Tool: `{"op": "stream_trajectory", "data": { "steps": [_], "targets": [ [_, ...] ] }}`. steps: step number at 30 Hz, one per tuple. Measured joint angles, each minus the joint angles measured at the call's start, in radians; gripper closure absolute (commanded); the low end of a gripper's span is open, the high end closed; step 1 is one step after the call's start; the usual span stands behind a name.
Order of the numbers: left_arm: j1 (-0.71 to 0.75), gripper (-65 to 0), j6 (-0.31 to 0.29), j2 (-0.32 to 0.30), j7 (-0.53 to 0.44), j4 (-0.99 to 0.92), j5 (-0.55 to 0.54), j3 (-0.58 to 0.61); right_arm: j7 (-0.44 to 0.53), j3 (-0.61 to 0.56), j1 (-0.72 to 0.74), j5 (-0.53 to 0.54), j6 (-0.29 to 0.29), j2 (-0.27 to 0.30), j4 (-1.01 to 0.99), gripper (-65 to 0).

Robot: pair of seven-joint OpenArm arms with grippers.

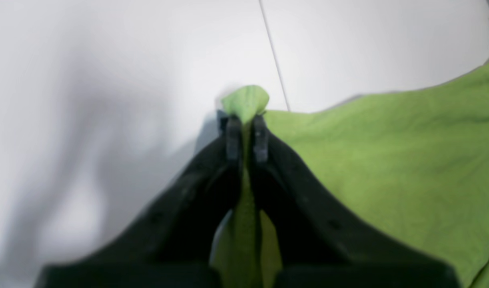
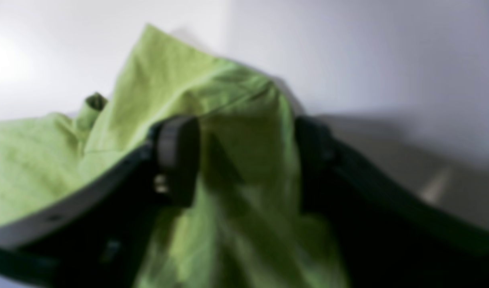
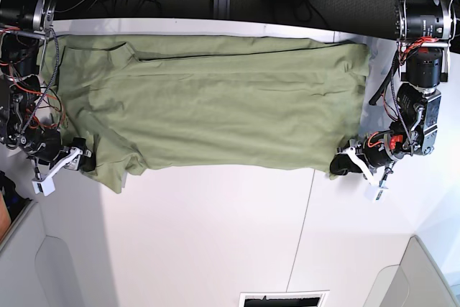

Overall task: Layout the t-shirt on the table in an organized manner, then fold the t-shirt properly
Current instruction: 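Fold the hem edge over onto the collar side with both grippers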

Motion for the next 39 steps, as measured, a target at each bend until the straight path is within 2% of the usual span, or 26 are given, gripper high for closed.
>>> {"op": "stream_trajectory", "data": {
  "steps": [4, 9, 11, 14, 18, 24, 25, 29, 34, 39],
  "targets": [
    [0.001, 0.0, 0.0, -0.002, 0.031, 0.013, -0.018, 0.0, -0.016, 0.0, -0.004, -0.004, 0.001, 0.0, 0.011, 0.0],
    [0.011, 0.0, 0.004, -0.036, 0.179, 0.071, -0.138, 0.002, -0.076, -0.002, -0.009, -0.02, 0.003, 0.0, 0.07, 0.0],
    [0.011, 0.0, 0.003, -0.062, 0.249, 0.113, -0.224, 0.003, -0.115, -0.003, -0.012, -0.021, 0.003, 0.0, 0.108, 0.0],
    [0.008, 0.0, 0.003, -0.099, 0.405, 0.192, -0.305, 0.003, -0.158, -0.004, -0.02, -0.002, 0.004, 0.009, 0.174, 0.0],
    [0.048, 0.0, 0.002, -0.167, 0.563, 0.315, -0.49, 0.005, -0.204, -0.005, -0.081, 0.101, 0.027, 0.066, 0.303, 0.0],
    [0.143, 0.0, -0.001, -0.254, 0.759, 0.438, -0.75, 0.006, -0.256, 0.007, -0.241, 0.164, 0.031, 0.146, 0.483, 0.0],
    [0.159, 0.0, -0.002, -0.265, 0.779, 0.458, -0.783, 0.006, -0.257, 0.015, -0.268, 0.174, 0.031, 0.157, 0.508, 0.0],
    [0.231, 0.0, -0.002, -0.311, 0.771, 0.545, -0.792, 0.006, -0.268, 0.093, -0.385, 0.208, 0.034, 0.197, 0.6, 0.0],
    [0.345, 0.0, -0.003, -0.335, 0.776, 0.623, -0.792, 0.008, -0.286, 0.202, -0.51, 0.256, 0.045, 0.197, 0.689, 0.0],
    [0.409, 0.0, -0.003, -0.335, 0.771, 0.631, -0.793, 0.007, -0.292, 0.23, -0.586, 0.259, 0.046, 0.197, 0.715, 0.0]
  ]
}}
